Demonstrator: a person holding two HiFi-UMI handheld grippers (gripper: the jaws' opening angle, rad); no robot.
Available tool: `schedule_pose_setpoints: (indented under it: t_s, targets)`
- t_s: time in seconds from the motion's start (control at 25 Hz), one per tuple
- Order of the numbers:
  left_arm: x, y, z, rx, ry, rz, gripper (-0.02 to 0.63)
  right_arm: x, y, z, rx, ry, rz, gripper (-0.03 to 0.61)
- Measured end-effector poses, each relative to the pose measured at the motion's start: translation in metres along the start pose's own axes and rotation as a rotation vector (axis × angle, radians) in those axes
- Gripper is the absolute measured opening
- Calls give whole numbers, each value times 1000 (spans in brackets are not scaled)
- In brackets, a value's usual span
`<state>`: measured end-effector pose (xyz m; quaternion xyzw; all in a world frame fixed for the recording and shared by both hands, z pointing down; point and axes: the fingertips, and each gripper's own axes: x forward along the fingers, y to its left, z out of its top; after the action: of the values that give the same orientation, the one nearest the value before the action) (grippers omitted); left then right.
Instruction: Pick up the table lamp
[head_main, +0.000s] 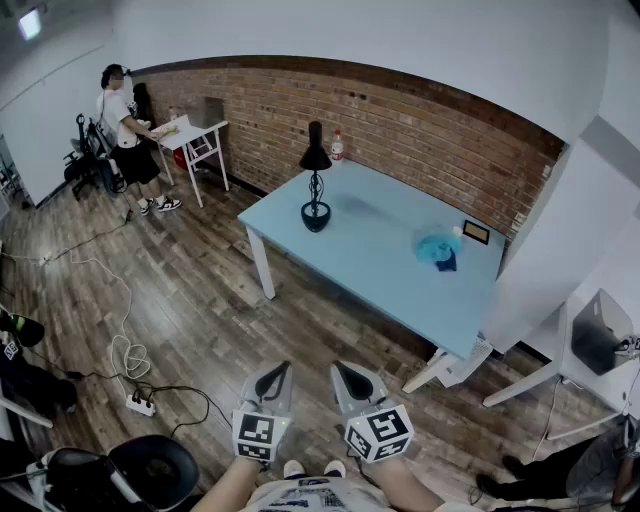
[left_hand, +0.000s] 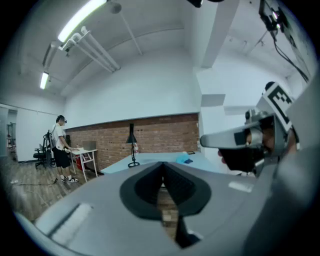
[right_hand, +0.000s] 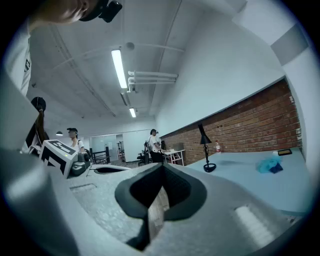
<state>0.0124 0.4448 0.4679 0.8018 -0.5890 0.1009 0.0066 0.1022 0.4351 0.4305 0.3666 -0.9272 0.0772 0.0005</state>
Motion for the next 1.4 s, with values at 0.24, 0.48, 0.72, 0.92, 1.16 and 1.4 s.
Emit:
schedule_pose_setpoints:
  t_s: [0.24, 0.48, 0.72, 0.92, 1.16, 1.4]
  targets:
    - [8, -18, 8, 8, 0, 5, -8, -15, -17, 3, 10, -3, 2, -3]
    - [9, -31, 1, 0, 11, 19, -8, -26, -35, 0, 40, -19, 10, -3]
    - [18, -37, -2, 0, 16, 36, -8, -25, -49, -8, 61, 0, 28, -3]
    - [39, -24, -3, 1, 17, 38, -9, -3, -60, -12, 68, 13, 39, -2]
    - [90, 14, -8, -8, 19, 19, -8, 52, -86, -17, 68, 34, 18, -2]
    - [157, 71, -3, 1, 17, -18, -8, 134, -116, -9, 63, 45, -7, -2]
